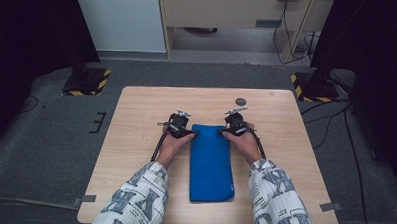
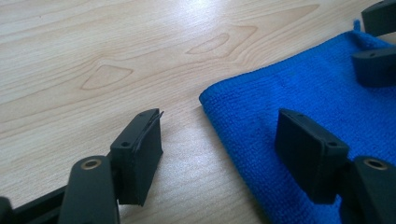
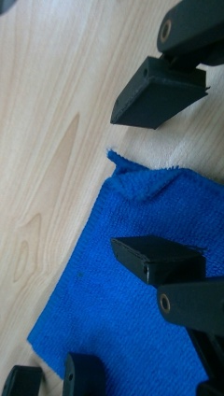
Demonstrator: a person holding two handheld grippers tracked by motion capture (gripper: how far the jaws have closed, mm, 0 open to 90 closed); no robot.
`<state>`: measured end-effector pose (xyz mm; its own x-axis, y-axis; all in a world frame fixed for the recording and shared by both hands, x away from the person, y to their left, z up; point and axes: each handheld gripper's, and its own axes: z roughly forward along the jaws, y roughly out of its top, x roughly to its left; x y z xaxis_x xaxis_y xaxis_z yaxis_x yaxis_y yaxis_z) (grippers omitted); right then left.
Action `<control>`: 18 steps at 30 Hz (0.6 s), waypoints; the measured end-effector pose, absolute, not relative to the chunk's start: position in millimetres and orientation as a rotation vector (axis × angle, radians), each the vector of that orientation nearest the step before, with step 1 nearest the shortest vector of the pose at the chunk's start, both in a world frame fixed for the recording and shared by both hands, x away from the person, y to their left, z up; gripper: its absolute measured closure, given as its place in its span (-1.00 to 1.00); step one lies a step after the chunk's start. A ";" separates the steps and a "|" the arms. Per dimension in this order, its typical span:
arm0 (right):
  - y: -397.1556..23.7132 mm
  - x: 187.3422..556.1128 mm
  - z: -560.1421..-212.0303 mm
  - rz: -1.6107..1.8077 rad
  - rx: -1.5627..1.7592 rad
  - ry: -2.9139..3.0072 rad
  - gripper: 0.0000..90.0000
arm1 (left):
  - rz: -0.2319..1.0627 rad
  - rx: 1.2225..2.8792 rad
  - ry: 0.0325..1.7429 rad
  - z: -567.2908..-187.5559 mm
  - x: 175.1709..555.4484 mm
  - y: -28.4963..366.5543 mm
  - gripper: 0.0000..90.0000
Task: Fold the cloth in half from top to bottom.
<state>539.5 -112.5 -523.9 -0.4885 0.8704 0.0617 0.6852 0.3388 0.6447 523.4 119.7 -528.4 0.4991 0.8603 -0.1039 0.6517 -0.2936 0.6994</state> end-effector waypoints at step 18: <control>-105.1 533.2 -523.0 0.990 1.305 2.394 0.85 | 0.373 2.093 1.158 -527.1 514.6 99.8 0.57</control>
<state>533.2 -105.1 -523.0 -0.5720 0.8134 0.1057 0.6505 0.3714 0.6625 514.6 99.8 -527.1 0.5579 0.8258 -0.0826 0.6224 -0.3505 0.6998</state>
